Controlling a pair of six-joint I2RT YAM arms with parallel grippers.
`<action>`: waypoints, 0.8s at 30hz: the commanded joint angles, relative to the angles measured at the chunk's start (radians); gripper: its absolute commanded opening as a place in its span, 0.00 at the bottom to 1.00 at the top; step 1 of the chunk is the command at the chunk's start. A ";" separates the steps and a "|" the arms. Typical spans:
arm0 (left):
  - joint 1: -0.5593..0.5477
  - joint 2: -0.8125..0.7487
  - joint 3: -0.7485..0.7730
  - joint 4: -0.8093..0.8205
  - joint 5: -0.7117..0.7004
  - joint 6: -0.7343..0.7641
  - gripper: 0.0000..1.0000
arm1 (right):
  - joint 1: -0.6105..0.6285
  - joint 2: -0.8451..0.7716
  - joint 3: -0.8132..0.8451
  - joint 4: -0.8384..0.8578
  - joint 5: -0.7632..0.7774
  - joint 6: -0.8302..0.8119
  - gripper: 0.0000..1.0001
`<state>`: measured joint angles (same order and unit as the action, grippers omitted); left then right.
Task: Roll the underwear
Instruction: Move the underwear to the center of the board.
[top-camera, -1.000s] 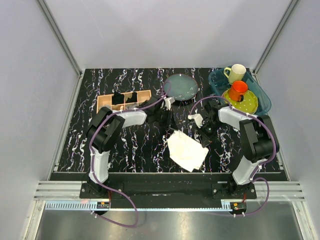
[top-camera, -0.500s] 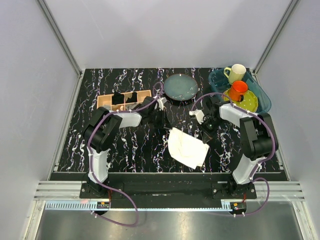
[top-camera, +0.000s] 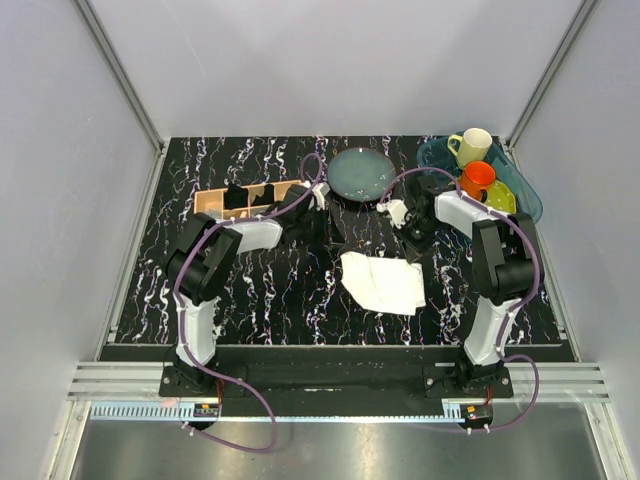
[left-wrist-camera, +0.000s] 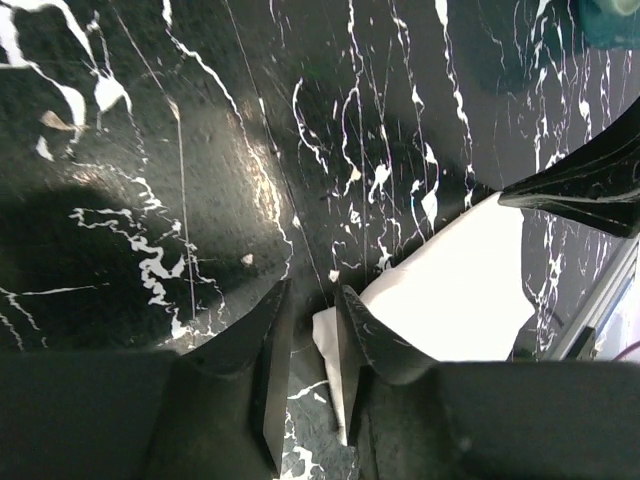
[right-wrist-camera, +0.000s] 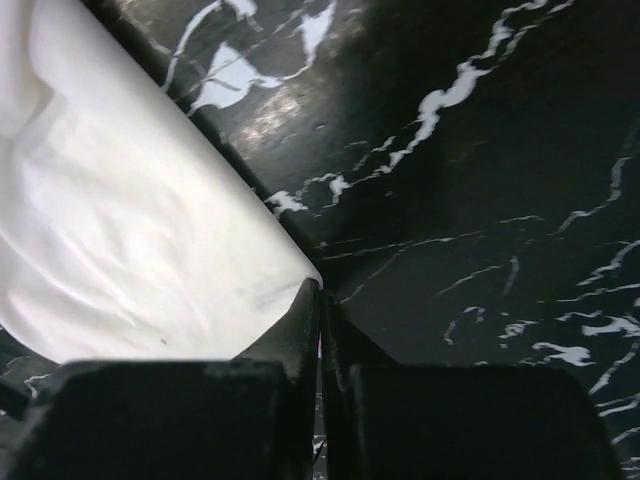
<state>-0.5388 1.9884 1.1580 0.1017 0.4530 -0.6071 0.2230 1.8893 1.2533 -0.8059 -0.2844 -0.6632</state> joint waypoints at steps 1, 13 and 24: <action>0.010 -0.030 0.045 0.041 -0.042 0.021 0.30 | -0.017 0.030 0.072 0.034 0.062 -0.019 0.00; 0.008 -0.292 -0.064 0.050 -0.010 0.181 0.51 | -0.059 -0.119 0.080 -0.033 -0.031 -0.068 0.44; -0.023 -0.603 -0.326 0.046 -0.085 0.298 0.52 | -0.073 -0.367 -0.215 -0.282 -0.305 -0.524 0.50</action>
<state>-0.5449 1.4967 0.8890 0.1265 0.4168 -0.4076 0.1478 1.6409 1.1484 -0.9443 -0.4557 -0.9066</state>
